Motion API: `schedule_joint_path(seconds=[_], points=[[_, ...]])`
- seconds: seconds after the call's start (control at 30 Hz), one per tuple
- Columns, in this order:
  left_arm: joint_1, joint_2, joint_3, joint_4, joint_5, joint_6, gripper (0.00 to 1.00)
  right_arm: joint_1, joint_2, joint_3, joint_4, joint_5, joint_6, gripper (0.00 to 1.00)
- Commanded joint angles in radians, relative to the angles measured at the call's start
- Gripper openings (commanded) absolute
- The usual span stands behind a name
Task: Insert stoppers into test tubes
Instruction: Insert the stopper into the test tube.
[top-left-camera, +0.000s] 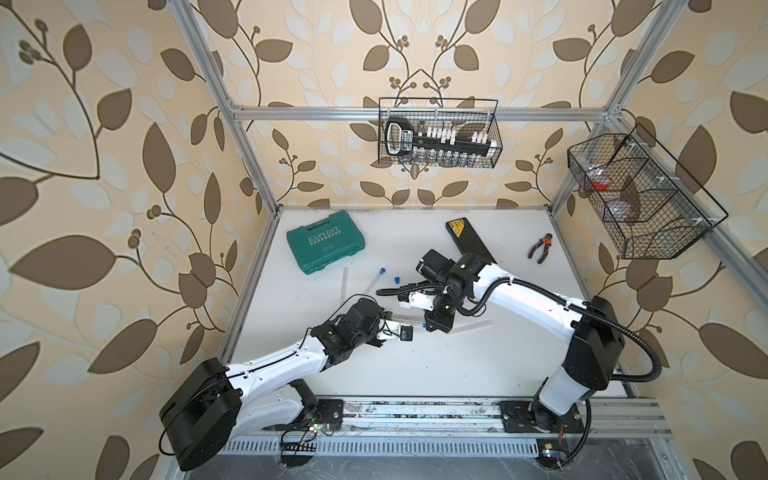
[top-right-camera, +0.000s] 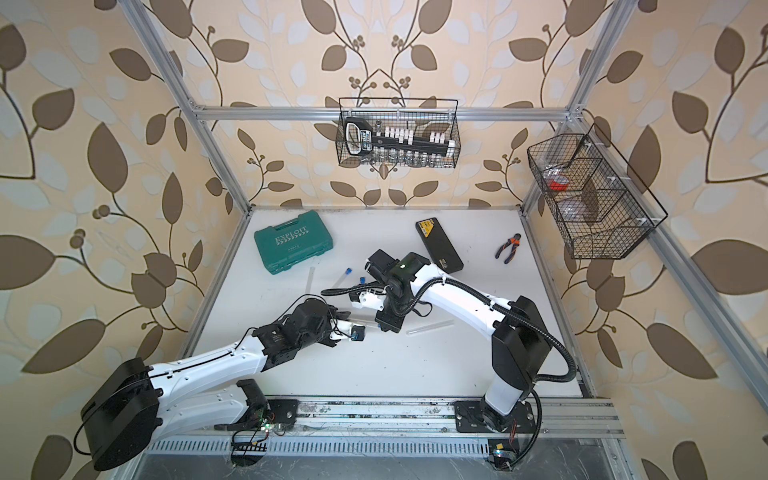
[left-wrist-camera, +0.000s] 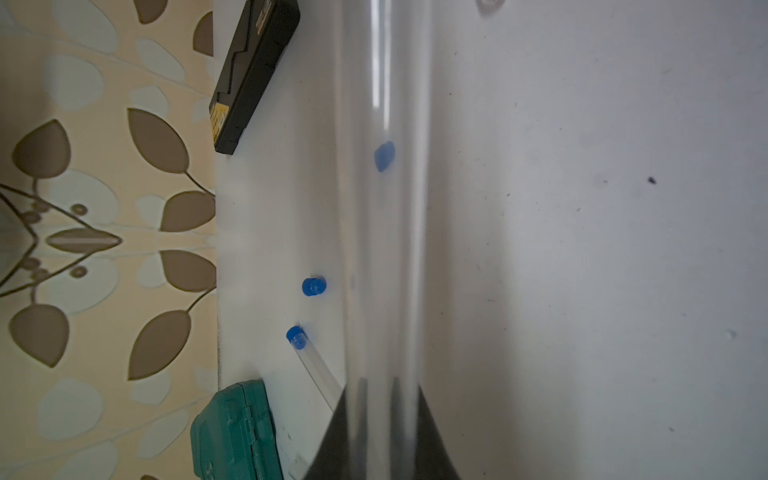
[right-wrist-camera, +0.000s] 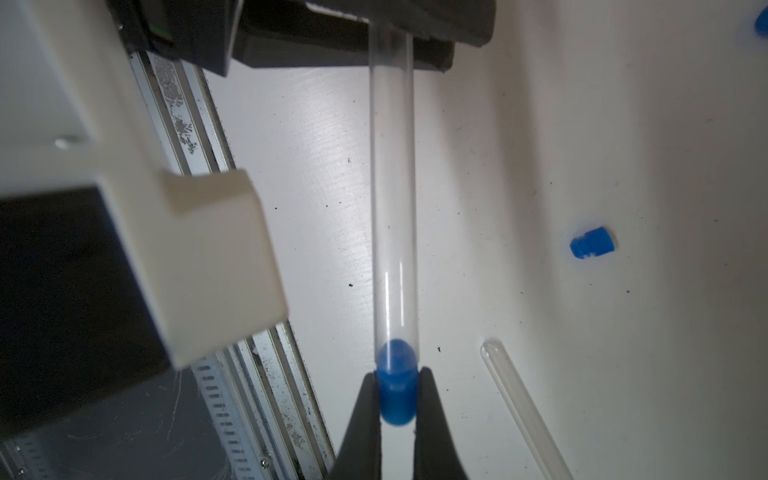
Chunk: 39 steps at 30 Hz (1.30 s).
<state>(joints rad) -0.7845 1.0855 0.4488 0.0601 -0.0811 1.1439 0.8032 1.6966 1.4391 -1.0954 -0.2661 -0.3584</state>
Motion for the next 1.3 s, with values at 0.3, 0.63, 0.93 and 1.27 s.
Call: schedule_joint_path(seconds=[0.3, 0.63, 0.93, 1.27], points=[[-0.125, -0.060, -0.043, 0.091, 0.131, 0.163, 0.00, 0.006, 0.054, 0.145, 0.233, -0.112, 0.035, 0.00], [-0.134, -0.140, -0.065, 0.156, 0.248, 0.076, 0.00, 0.012, 0.003, 0.100, 0.437, -0.188, 0.116, 0.00], [-0.172, -0.148, -0.082, 0.205, 0.277, 0.076, 0.00, 0.047, 0.032, 0.110, 0.534, -0.225, 0.142, 0.00], [-0.206, -0.158, -0.102, 0.245, 0.339, 0.071, 0.00, 0.070, 0.044, 0.099, 0.594, -0.180, 0.080, 0.00]])
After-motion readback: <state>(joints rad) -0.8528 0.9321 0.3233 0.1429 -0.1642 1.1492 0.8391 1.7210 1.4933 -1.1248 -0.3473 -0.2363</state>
